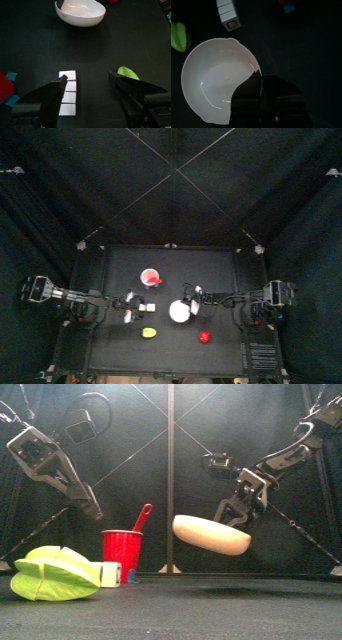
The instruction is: Place pan right of cup
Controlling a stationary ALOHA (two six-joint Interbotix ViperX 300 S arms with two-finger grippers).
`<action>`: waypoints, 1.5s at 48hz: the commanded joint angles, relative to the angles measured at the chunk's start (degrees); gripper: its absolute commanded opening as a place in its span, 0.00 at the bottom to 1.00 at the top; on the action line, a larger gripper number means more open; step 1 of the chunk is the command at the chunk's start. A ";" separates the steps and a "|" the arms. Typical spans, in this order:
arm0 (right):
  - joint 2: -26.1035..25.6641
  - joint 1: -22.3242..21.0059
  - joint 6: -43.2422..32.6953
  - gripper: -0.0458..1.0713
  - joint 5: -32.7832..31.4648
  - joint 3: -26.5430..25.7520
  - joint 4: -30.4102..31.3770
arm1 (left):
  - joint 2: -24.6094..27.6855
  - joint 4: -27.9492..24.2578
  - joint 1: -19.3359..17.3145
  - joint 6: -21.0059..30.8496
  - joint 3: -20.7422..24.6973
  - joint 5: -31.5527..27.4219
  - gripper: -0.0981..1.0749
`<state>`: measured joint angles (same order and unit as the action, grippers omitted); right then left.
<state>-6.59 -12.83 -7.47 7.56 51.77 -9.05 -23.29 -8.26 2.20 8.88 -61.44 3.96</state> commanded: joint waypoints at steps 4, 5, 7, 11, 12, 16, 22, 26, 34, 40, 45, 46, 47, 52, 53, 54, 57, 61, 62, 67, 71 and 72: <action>-2.64 -4.57 0.18 0.41 0.53 1.49 -3.08 | -0.26 0.09 -0.18 0.00 0.70 0.53 0.92; -2.72 -5.10 0.09 0.40 0.53 1.85 -3.34 | -0.26 0.09 -0.09 0.00 0.62 0.44 0.92; -2.99 -6.24 0.09 0.41 0.53 2.37 -3.69 | -0.26 0.09 -0.18 0.00 0.70 0.53 0.92; -3.16 -8.53 0.18 0.41 0.79 3.52 -4.04 | -0.26 0.09 -0.18 0.00 0.70 0.44 0.92; -3.16 -9.05 0.09 0.41 0.88 3.78 -4.04 | -0.26 0.09 -0.18 0.00 0.70 0.53 0.92; -3.16 -10.99 0.09 0.41 1.14 4.48 -4.04 | -0.26 0.09 -0.18 0.00 0.70 0.53 0.92; -3.16 -14.06 0.18 0.41 1.41 5.10 -4.04 | -0.26 0.09 -0.18 0.00 0.70 0.53 0.92; -3.16 -15.82 0.18 0.41 1.41 5.45 -4.04 | -0.18 0.09 -0.18 0.00 0.62 0.44 0.92; -3.16 -18.98 0.18 0.41 2.11 7.29 -4.13 | -0.09 0.09 -0.26 0.00 0.62 0.44 0.92; -3.16 -20.57 0.09 0.42 4.57 8.96 -4.75 | 0.09 0.00 -0.18 0.00 0.62 0.62 0.92; -3.16 -20.92 0.18 0.42 6.06 9.58 -5.19 | 0.18 0.09 -0.18 0.00 0.62 0.70 0.92; -3.08 -20.92 0.18 0.42 6.15 9.67 -5.10 | 0.18 0.09 -0.26 0.00 0.62 0.70 0.92; -2.99 -20.92 0.18 0.42 6.15 9.58 -5.19 | 0.26 0.09 -0.26 0.00 0.62 0.70 0.92; -2.64 -20.92 0.18 0.42 6.24 9.58 -5.10 | 0.26 0.09 -0.26 0.00 0.62 0.70 0.92; -2.55 -20.92 0.18 0.42 6.33 9.58 -5.10 | 0.26 0.09 -0.26 0.00 0.62 0.70 0.92; -2.55 -20.92 0.18 0.42 6.50 9.58 -5.10 | 0.26 0.09 -0.26 0.00 0.62 0.70 0.92; -2.46 -20.92 0.18 0.42 6.59 9.58 -5.10 | 0.26 0.09 -0.26 0.00 0.62 0.79 0.92; -2.46 -20.92 0.18 0.44 6.86 9.58 -5.19 | 0.26 0.09 -0.18 0.00 0.62 0.79 0.92; -2.46 -20.92 0.18 0.45 6.94 9.67 -5.19 | 0.26 0.09 -0.18 0.00 0.62 0.70 0.92; -2.46 -20.92 0.18 0.51 7.12 9.67 -5.27 | 0.26 0.09 -0.26 0.00 0.62 0.70 0.92; -2.46 -20.92 0.18 0.57 7.03 9.76 -5.36 | 0.26 0.09 -0.18 0.00 0.62 0.79 0.92; -2.37 -20.92 0.18 0.59 7.12 9.84 -5.36 | 0.26 0.09 -0.18 0.00 0.62 0.70 0.92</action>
<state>-8.26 -33.57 -7.38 14.06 61.88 -14.24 -23.03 -8.26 2.02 8.88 -61.52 4.13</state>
